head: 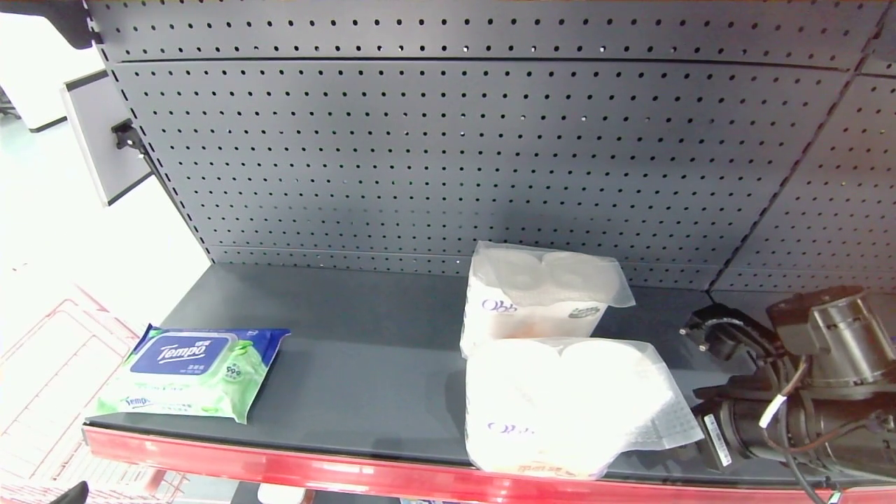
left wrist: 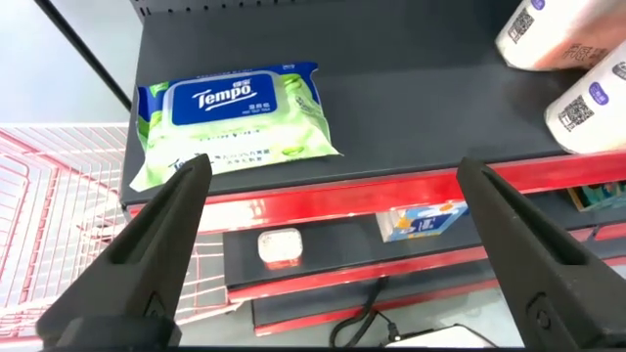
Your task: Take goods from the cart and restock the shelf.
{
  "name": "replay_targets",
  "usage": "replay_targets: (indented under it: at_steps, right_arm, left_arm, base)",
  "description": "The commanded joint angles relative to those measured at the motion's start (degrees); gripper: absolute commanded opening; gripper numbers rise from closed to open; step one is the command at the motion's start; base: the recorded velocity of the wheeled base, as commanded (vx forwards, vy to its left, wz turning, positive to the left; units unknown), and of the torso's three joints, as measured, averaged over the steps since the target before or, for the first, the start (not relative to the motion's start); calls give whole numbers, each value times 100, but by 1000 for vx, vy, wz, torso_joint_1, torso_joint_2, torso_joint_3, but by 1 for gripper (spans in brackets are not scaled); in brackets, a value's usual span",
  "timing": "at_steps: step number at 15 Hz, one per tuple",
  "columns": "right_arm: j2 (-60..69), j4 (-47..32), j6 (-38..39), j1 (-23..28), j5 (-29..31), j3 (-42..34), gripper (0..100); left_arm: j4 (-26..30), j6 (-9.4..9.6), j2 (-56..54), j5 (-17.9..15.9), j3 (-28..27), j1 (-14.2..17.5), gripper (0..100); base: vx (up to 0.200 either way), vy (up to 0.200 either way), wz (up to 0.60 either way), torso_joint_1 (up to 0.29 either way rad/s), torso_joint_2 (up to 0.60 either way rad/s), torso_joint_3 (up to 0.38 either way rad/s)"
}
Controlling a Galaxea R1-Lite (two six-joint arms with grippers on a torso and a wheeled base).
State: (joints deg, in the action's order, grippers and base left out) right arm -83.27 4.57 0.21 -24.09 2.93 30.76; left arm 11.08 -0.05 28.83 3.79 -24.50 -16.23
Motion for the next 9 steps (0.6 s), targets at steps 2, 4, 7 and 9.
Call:
replay_targets:
  at_steps: [2, 4, 7, 9]
  right_arm:
    - [-286, 0, 6, -96, 6, 150, 100]
    - [-295, 0, 6, -149, 6, 141, 100]
    - [-286, 0, 14, -237, 6, 132, 100]
    - [-277, 0, 32, -307, 15, 124, 100]
  left_arm:
    - [-1, -13, 35, -1, -2, 49, 100]
    - [-1, -13, 35, -1, -2, 67, 100]
    - [-1, -21, 44, -1, -2, 67, 100]
    - [-1, -21, 35, -1, -2, 67, 100]
  base:
    - [0, 0, 0, 0, 0, 0]
    - [0, 0, 0, 0, 0, 0]
    - [0, 0, 0, 0, 0, 0]
    - [0, 0, 0, 0, 0, 0]
